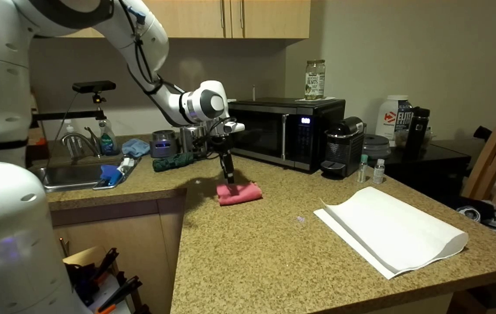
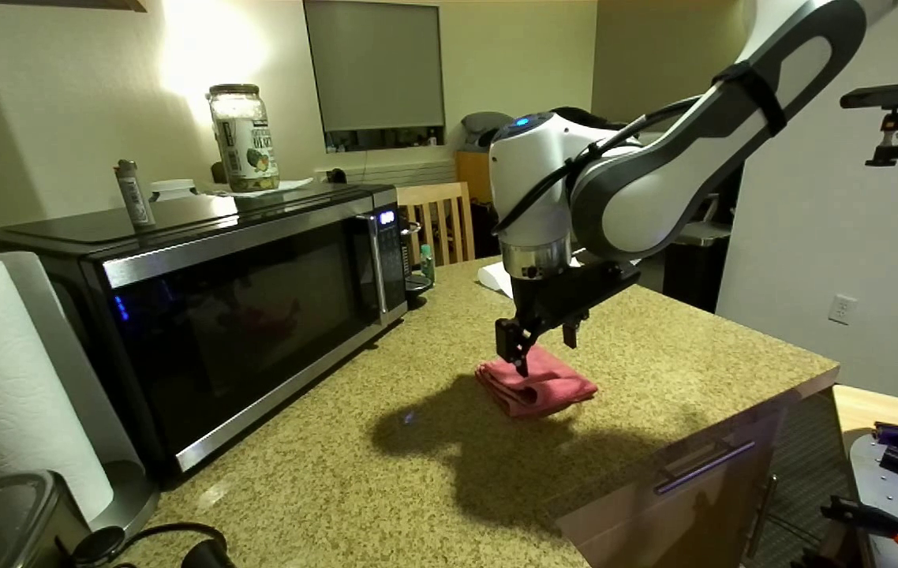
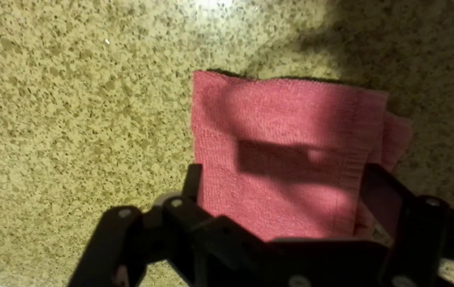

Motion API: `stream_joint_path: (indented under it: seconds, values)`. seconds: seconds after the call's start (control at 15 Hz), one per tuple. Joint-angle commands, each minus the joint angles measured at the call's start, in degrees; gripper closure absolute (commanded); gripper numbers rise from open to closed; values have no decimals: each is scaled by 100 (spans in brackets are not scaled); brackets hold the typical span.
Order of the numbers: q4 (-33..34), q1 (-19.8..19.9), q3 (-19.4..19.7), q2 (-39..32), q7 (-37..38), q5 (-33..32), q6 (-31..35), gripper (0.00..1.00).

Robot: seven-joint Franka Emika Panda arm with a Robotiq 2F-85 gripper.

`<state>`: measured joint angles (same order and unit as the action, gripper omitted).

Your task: Fold the cloth

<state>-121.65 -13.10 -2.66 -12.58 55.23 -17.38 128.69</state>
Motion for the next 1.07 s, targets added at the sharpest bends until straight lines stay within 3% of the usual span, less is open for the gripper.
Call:
stream_joint_path:
  seconds: [0.0,1.0]
  values:
    - [-365,149,23,393,23,107,54,0]
    - [-874,155,-119,389,-36,-31,107,0]
